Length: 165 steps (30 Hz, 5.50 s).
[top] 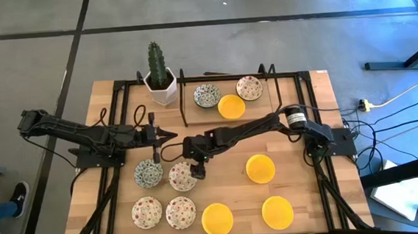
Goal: Pick & Place Mini bowls
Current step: Stack the green printed bowl on top of the green printed bowl on the shelf
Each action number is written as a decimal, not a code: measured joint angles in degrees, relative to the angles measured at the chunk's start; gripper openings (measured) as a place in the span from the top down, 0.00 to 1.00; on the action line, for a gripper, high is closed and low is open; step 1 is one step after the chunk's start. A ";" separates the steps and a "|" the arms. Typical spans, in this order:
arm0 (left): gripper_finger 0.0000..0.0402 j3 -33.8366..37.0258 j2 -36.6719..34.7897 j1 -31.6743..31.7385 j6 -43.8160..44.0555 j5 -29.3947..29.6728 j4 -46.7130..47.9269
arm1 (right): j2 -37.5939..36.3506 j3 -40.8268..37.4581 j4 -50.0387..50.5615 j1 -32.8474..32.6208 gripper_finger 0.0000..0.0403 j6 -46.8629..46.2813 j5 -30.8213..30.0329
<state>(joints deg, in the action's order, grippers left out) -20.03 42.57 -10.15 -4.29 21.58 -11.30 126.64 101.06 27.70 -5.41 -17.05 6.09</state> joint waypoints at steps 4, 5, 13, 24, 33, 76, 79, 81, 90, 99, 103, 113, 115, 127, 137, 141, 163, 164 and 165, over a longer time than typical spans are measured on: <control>0.99 0.00 -0.02 0.00 -0.07 0.00 -1.08 | 0.97 0.00 -0.15 0.00 0.34 -0.40 -0.37; 0.99 0.00 -0.02 0.00 -0.07 0.00 -1.04 | 1.23 0.00 -0.37 0.00 0.36 -0.39 -0.42; 0.99 0.00 -0.02 0.00 -0.07 0.00 -1.01 | 1.69 0.00 -1.28 0.00 0.68 0.81 -3.34; 0.99 0.04 -0.02 0.00 -0.02 0.00 -1.80 | 1.19 0.24 -2.12 0.76 0.95 2.99 -2.37; 0.99 0.04 -0.02 0.00 -1.38 0.06 -1.80 | -5.30 -0.28 1.51 1.01 0.96 9.85 3.31; 0.99 0.04 0.00 1.31 -15.53 2.75 -6.19 | -28.59 -1.22 39.79 50.29 0.96 34.11 4.49; 0.99 0.04 0.00 1.31 -13.12 2.75 -4.32 | -28.47 -1.20 39.78 51.43 0.96 31.91 3.27; 0.99 0.04 0.00 1.31 -11.59 2.75 -2.30 | -28.47 -1.20 39.86 51.83 0.96 30.08 3.10; 0.99 0.04 0.00 1.31 -9.75 2.75 -0.64 | -28.46 -6.22 38.24 52.17 0.96 24.33 -0.35; 0.99 0.04 0.00 1.31 -8.35 2.75 -0.69 | -34.38 -16.78 27.18 53.08 0.96 21.76 -0.33; 0.99 0.04 0.00 1.31 -8.38 2.75 -0.92 | -37.33 -19.77 25.76 54.60 0.96 21.36 -0.49; 0.99 0.04 0.00 1.31 -9.76 2.75 -3.62 | -39.05 -27.94 19.14 55.78 0.96 21.31 -0.51; 0.99 0.04 0.00 1.29 -9.50 2.76 -3.85 | -39.08 -28.19 17.53 55.83 0.96 21.13 -0.34; 0.99 0.04 0.00 1.25 -8.70 2.75 -3.88 | -39.11 -28.28 17.97 55.89 0.96 20.29 1.45; 0.99 0.04 0.00 1.25 -6.88 0.28 -3.90 | -38.98 -28.28 18.13 55.87 0.96 19.79 1.47; 0.99 0.04 0.00 1.25 -6.85 0.28 -3.90 | -38.96 -28.28 18.78 55.87 0.96 20.77 1.08; 0.99 0.04 0.00 1.25 -2.69 0.15 -3.92 | -38.89 -28.28 19.44 55.79 0.96 20.02 -0.94; 0.99 0.04 0.00 1.25 -2.69 0.15 -3.93 | -38.87 -28.28 19.45 55.77 0.96 19.89 -0.89; 0.99 0.04 0.00 1.25 -2.69 0.15 -3.94 | -38.76 -28.28 19.43 55.71 0.96 19.52 -0.44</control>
<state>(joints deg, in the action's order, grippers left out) -19.99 42.57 -8.91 -6.98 21.74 -15.25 87.88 72.77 47.13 50.30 2.47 5.65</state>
